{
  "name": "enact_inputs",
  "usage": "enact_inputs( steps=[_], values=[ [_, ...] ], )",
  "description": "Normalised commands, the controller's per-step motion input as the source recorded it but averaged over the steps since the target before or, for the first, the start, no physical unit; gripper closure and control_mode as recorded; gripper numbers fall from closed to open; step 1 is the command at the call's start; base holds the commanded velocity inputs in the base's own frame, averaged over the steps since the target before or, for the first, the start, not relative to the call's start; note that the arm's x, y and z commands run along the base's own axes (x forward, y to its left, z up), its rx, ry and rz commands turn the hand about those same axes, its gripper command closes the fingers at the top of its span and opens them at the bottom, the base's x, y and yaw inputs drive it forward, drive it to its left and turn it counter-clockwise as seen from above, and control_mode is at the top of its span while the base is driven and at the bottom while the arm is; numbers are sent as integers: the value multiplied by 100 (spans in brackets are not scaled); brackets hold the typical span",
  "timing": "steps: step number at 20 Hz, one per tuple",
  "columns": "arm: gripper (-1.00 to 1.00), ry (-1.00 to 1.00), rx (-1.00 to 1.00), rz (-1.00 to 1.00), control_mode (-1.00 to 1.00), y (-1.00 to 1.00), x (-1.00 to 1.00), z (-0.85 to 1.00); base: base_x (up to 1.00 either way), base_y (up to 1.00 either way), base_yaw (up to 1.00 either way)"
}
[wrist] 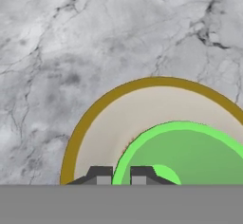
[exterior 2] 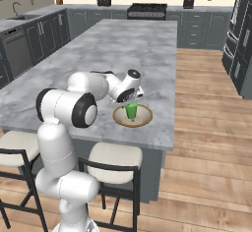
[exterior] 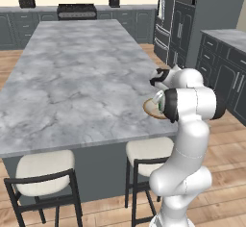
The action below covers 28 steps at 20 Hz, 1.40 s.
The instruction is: Place the cup inside the bowl on the dining table and move the bowl to any counter.
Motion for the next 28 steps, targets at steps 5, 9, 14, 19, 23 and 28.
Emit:
enact_inputs(
  steps=[5, 9, 14, 19, 23, 28],
  values=[
    [100, 0, 0, 6, -100, -1, -8, -21, 0, 0, 0],
    [100, 0, 0, 6, -100, -1, 0, -14, 0, 0, 0],
    [100, 0, 0, 5, -100, -2, 0, -6, 0, 0, 0],
    [-100, 0, 0, 0, -100, 0, 0, 0, 0, 0, 0],
    [-100, 0, 0, 0, -100, 0, 0, 0, 0, 0, 0],
    [-100, 0, 0, 0, -100, 0, -8, 18, 0, 0, 0]
  ],
)
